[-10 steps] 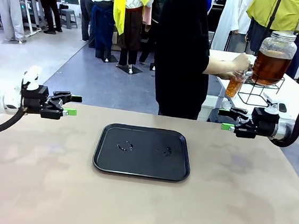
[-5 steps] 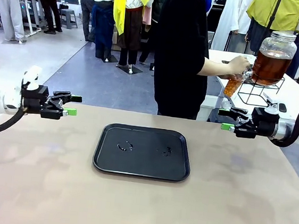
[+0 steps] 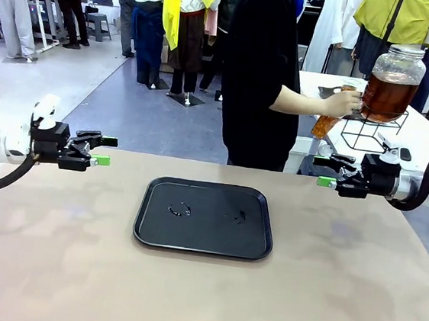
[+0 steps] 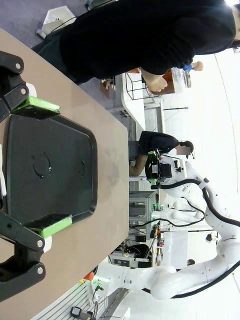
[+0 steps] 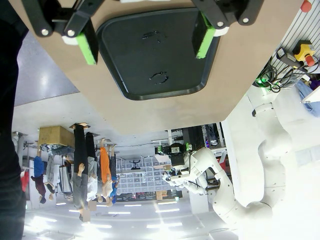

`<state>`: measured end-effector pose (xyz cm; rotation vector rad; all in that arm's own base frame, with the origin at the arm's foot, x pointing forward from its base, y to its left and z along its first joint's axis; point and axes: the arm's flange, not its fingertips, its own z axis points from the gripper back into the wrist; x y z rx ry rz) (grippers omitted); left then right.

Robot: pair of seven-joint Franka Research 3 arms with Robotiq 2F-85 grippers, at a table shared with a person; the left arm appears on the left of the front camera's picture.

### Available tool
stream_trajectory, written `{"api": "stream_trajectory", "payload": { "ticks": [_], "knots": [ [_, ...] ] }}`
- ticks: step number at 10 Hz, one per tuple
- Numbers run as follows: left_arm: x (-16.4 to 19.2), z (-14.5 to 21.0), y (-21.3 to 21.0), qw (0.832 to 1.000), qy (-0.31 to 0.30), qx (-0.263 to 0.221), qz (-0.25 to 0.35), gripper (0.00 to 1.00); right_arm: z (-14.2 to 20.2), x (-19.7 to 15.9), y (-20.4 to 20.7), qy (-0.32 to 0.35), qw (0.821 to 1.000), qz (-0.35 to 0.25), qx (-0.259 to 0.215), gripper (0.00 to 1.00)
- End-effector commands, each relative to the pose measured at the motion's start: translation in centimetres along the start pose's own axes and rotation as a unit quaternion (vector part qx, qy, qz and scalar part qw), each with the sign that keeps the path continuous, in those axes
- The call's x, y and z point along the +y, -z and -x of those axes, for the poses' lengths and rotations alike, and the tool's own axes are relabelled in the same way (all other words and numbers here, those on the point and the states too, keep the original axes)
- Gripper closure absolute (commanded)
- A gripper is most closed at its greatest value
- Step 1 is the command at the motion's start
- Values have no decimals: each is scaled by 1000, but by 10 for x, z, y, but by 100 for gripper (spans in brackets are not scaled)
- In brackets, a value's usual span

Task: Pour the drink into the iced cup.
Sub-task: Open the gripper to release the iced cup you were holding.

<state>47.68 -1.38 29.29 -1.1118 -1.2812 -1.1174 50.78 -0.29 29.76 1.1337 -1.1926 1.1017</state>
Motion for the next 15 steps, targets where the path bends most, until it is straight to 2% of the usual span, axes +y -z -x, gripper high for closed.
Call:
{"api": "stream_trajectory", "payload": {
  "ticks": [1,15],
  "knots": [
    [1,0,1,1000,6,-5,-7,0,-3,-1,0,-2,1000,2,1,0],
    [1,0,1,1000,6,-5,-7,0,-3,-1,0,-2,1000,2,1,0]
  ]
}}
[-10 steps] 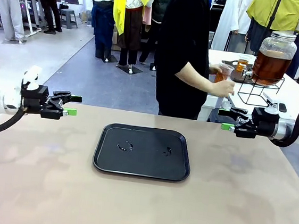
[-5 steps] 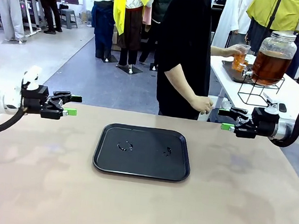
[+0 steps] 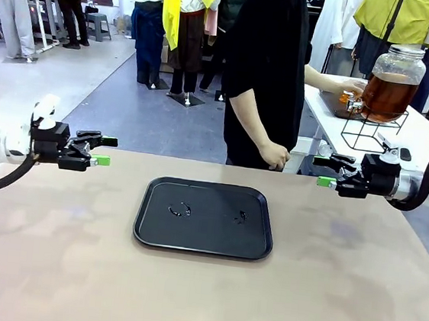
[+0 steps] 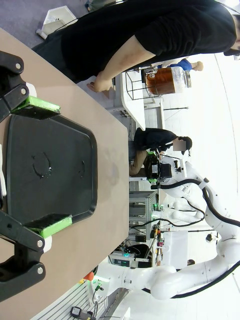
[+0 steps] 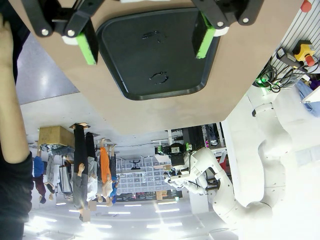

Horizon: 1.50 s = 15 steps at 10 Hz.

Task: Pour the drink into the iced cup.
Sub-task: Open the gripper to release the iced cup you were holding.

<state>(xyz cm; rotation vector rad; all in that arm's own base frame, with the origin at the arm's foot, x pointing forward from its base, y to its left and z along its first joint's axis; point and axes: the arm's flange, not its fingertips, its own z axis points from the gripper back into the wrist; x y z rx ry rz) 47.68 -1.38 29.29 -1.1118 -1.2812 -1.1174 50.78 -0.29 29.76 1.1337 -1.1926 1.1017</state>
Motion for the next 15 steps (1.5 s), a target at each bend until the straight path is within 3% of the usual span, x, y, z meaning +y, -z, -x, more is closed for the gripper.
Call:
{"api": "stream_trajectory", "payload": {
  "ticks": [1,15],
  "knots": [
    [1,0,1,1000,6,-5,-7,0,-3,-1,0,-2,1000,2,1,0],
    [1,0,1,1000,6,-5,-7,0,-3,-1,0,-2,1000,2,1,0]
  ]
}}
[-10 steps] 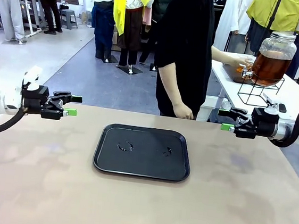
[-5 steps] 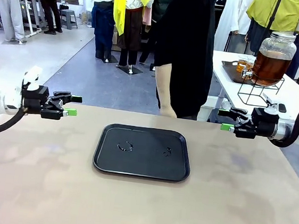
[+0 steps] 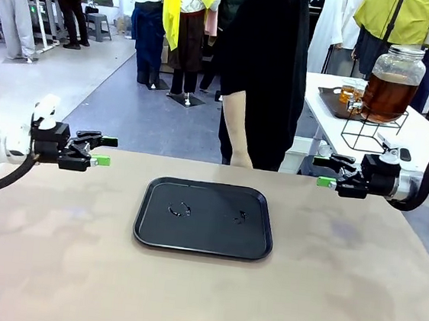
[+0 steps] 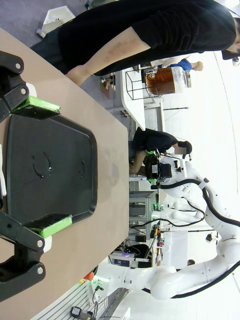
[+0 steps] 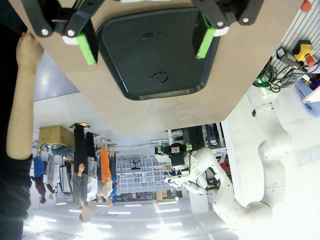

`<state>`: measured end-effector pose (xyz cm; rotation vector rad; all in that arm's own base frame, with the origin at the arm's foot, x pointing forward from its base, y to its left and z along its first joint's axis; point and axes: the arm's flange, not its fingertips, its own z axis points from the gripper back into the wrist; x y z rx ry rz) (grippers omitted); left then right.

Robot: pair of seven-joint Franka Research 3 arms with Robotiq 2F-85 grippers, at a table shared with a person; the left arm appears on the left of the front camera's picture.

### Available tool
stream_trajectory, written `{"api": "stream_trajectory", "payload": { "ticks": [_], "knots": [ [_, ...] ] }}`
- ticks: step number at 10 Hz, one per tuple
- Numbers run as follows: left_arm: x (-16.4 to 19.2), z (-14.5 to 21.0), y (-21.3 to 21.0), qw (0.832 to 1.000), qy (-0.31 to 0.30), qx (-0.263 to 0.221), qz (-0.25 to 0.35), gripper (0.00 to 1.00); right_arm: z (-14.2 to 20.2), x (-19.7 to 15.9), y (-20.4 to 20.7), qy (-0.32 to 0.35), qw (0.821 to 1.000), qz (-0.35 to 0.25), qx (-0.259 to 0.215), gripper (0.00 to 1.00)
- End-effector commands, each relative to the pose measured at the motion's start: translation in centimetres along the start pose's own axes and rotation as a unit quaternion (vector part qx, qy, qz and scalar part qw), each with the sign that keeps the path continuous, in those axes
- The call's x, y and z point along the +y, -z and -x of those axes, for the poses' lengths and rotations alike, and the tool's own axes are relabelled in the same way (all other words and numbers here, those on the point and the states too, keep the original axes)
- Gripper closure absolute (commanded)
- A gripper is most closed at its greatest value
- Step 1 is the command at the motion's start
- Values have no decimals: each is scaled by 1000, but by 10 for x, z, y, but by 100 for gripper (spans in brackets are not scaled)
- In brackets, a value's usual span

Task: Pour the drink into the iced cup.
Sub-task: Open the gripper to release the iced cup you were holding.

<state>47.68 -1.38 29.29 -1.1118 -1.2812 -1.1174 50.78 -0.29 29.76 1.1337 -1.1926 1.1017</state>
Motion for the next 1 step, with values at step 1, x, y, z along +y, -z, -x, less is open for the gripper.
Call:
{"api": "stream_trajectory", "payload": {
  "ticks": [1],
  "knots": [
    [1,0,1,1000,6,-5,-7,0,-3,-1,0,-2,1000,2,1,0]
  ]
}}
